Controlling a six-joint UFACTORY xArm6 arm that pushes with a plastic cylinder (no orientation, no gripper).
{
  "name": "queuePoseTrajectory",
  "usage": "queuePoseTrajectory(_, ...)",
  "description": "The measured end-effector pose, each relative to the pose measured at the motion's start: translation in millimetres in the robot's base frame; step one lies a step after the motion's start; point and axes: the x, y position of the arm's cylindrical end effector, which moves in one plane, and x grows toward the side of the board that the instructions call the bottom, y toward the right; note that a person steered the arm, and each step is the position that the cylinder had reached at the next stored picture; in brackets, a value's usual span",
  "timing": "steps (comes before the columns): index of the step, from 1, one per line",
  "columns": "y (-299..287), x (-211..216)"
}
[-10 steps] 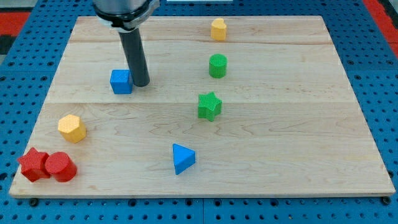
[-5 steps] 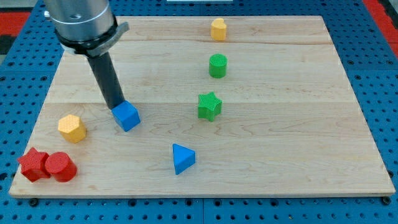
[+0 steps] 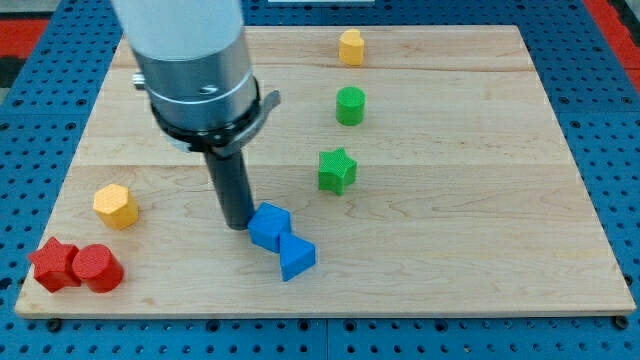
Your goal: Push blue cube above the blue triangle
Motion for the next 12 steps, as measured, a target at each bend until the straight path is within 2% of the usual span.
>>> queuePoseTrajectory(3,25,14)
queuePoseTrajectory(7,26,-21)
queuePoseTrajectory(8,42,-22)
queuePoseTrajectory(12,46,-25)
